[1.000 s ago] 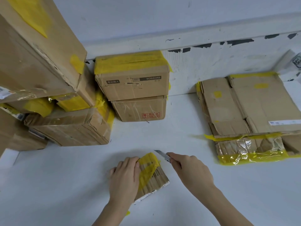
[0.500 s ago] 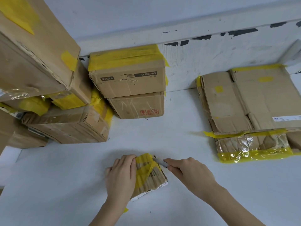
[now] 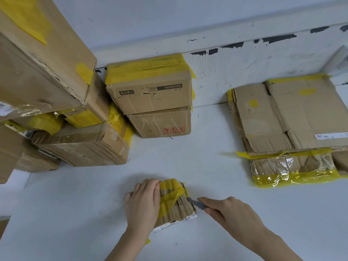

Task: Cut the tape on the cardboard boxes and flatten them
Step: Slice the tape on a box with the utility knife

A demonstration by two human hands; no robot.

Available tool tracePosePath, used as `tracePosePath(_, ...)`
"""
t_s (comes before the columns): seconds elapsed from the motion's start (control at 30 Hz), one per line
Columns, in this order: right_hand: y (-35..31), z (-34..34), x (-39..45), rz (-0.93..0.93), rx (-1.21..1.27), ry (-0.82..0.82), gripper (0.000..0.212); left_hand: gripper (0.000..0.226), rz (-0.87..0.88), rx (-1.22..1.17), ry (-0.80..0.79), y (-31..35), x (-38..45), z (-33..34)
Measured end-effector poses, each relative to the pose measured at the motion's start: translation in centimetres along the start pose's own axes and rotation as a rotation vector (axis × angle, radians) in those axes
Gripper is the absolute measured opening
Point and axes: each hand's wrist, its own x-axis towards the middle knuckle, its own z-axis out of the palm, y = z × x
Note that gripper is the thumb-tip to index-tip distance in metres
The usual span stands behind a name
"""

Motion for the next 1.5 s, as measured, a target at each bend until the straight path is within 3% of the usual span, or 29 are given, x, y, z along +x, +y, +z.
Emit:
tracePosePath(0.1,0.4,0.1,-0.9,0.102,0.175,0.034,0.027,0.037,-0.034,-0.013,-0.029,0.1,0.1,-0.1)
tracePosePath(0.2,-0.4,0.3,-1.6,0.206,0.634,0.16,0.024,0.023,-0.163,0.027,-0.171,0.4,0.3,-0.3)
tracePosePath(0.27,-2.0,0.8,-1.9,0.25,0.881,0.144,0.019,0.028,-0.274,0.022,-0.257,-0.2,0.5,-0.4)
tracePosePath(0.37,-4.8,2.5,-1.5,0.23,0.954,0.113,0.006,0.028,-0.426,-0.178,-0.33,-1.5,0.3,-1.5)
tracePosePath(0.47,-7.0,3.2,-0.3,0.218,0.992,0.13,0.008,0.052,-0.486,-0.414,-0.365,-3.1,-1.4,-2.4)
tracePosePath(0.53,-8.2,3.0,0.9,0.166,0.966,0.142,0.009,0.067,-0.515,-0.621,-0.333,-3.7,-3.3,-3.0)
tracePosePath(0.6,-9.1,2.4,2.6,0.103,0.905,0.121,0.012,0.08,-0.446,-0.617,-0.283,-4.3,-4.9,-3.5)
tracePosePath(0.73,-10.8,0.5,6.0,-0.008,0.856,0.012,0.015,0.09,-0.024,0.001,-0.145,-6.3,-5.4,-4.0)
tracePosePath(0.83,-11.8,-0.5,7.8,-0.085,0.812,-0.071,0.016,0.082,0.177,0.075,-0.295,-7.1,-4.1,-4.5)
tracePosePath(0.9,-11.8,-0.8,8.6,-0.103,0.768,-0.063,0.013,0.067,0.182,0.051,-0.334,-7.2,-3.2,-3.6)
tracePosePath(1.0,-10.8,-1.1,8.8,-0.008,0.747,0.052,0.013,0.05,0.035,0.035,-0.272,-6.6,-2.0,-2.8)
tracePosePath(1.1,-9.1,-1.5,8.2,0.069,0.499,0.159,0.022,0.039,0.016,-0.006,-0.118,-5.4,-1.4,-2.7)
tracePosePath(1.17,-8.1,-1.6,7.3,0.057,0.245,0.134,0.024,0.039,0.044,-0.01,-0.016,-5.3,-1.7,-2.5)
tracePosePath(1.27,-7.6,-1.6,6.2,0.086,-0.004,0.087,0.031,0.046,0.03,0.008,-0.007,-5.3,-1.8,-2.3)
tracePosePath(1.5,-7.8,-1.1,6.6,0.057,0.02,-0.021,0.042,0.046,-0.004,0.004,-0.004,-5.2,-1.9,-2.4)
